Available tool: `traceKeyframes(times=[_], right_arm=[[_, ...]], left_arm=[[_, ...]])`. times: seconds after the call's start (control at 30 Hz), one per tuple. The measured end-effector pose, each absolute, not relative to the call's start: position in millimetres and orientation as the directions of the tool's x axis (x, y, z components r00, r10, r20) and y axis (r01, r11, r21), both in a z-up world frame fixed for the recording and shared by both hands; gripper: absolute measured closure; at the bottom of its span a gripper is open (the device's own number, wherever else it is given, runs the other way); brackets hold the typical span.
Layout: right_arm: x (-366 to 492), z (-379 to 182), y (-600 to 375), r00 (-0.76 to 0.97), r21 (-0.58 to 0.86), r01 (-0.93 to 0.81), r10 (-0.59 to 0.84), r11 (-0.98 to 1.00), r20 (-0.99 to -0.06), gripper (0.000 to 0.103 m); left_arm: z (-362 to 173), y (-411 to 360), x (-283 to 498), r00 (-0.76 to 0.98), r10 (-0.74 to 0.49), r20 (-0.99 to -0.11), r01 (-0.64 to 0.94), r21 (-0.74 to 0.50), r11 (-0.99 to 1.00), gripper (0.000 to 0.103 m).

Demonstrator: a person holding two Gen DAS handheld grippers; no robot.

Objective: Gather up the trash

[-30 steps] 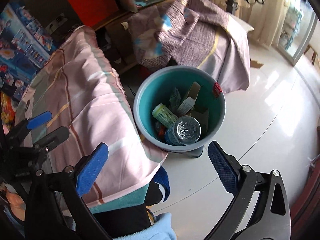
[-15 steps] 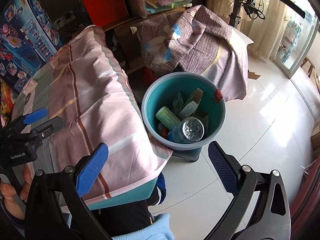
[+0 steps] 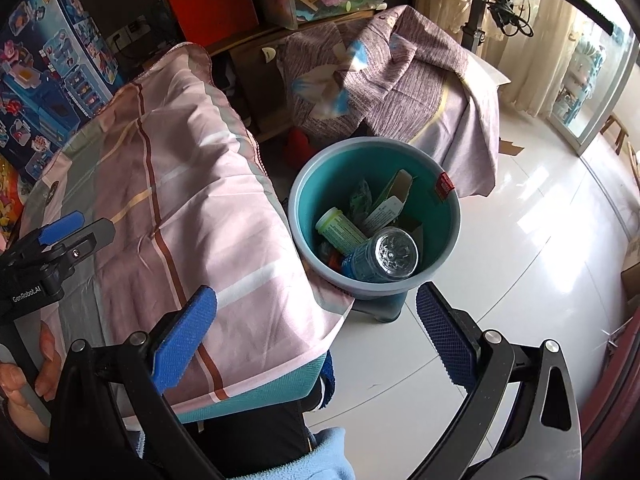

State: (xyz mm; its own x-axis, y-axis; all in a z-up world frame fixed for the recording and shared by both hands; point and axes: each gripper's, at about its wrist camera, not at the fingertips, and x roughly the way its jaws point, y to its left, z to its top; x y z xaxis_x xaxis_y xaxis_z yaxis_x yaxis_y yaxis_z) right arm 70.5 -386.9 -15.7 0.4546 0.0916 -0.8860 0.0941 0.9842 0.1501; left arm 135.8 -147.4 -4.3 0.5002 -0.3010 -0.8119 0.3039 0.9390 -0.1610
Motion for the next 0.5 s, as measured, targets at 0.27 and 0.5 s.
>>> traceKeyframes(times=[0.27, 0.5], right_arm=[[73.0, -19.6, -388.5, 0.449, 0.154, 0.101, 0.093, 0.983, -0.889, 0.007], [75.5, -24.7, -391.5, 0.440, 0.157, 0.114, 0.092, 0.981, -0.893, 0.007]], left_arm=[[-7.6, -143.5, 137.1, 0.507, -0.296, -0.810, 0.291, -0.162, 0.943, 0.004], [-8.7, -143.6, 137.2, 0.526, -0.277, -0.804, 0.284, -0.140, 0.948, 0.004]])
